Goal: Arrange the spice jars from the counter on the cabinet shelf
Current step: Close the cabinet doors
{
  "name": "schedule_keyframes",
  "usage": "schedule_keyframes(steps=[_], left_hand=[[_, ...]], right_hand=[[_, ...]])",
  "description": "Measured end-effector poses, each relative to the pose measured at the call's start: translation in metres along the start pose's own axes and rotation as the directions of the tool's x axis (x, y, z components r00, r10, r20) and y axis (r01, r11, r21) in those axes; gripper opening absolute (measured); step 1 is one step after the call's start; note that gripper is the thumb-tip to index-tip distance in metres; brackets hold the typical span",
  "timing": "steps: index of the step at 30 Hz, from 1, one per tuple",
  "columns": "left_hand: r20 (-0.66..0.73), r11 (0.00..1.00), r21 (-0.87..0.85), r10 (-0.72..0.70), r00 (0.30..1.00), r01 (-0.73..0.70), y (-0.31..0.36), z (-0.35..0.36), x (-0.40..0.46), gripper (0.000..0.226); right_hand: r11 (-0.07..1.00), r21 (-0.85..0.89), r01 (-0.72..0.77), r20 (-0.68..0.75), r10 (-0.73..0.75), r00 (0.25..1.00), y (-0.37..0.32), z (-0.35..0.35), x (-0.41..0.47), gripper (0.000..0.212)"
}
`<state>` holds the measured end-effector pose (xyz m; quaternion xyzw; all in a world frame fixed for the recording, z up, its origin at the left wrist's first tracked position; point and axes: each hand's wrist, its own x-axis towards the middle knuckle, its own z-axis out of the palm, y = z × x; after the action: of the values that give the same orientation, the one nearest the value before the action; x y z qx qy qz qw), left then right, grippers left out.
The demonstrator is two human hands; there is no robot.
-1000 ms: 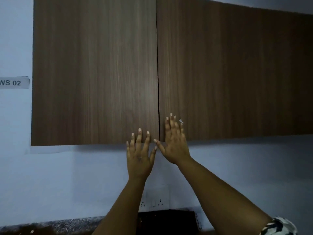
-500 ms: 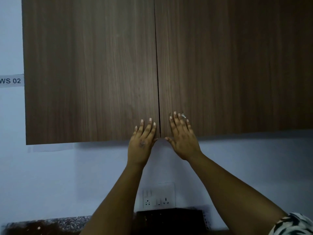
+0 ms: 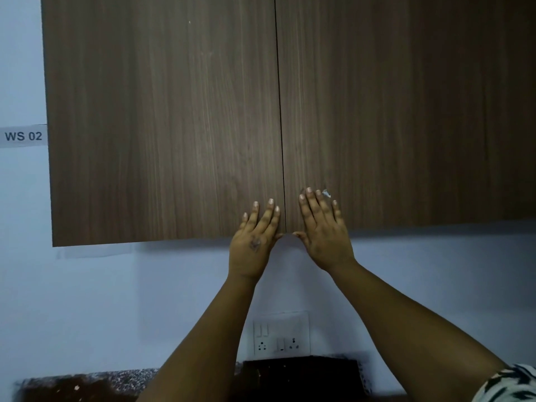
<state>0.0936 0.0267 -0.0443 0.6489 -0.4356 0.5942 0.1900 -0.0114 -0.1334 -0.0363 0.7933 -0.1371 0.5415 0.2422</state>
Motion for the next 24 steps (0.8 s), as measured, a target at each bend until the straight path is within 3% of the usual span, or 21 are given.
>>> schedule_keyframes(steps=[9, 17, 24], left_hand=[[0.009, 0.999, -0.03, -0.016, 1.0, 0.016, 0.001, -0.001, -0.001, 0.053], [0.257, 0.992, -0.045, -0.1, 0.961, 0.116, 0.012, -0.011, -0.001, 0.056], [0.397, 0.99, -0.042, -0.109, 0.911, 0.137, 0.02, -0.034, -0.001, 0.06]], right_hand=[[0.996, 0.07, -0.053, -0.009, 0.054, 0.999, -0.006, 0.007, -0.008, 0.071], [0.967, 0.127, -0.223, 0.165, 0.201, 0.966, -0.038, -0.007, -0.014, 0.072], [0.934, 0.246, -0.258, 0.258, 0.193, 0.947, -0.048, -0.027, -0.018, 0.07]])
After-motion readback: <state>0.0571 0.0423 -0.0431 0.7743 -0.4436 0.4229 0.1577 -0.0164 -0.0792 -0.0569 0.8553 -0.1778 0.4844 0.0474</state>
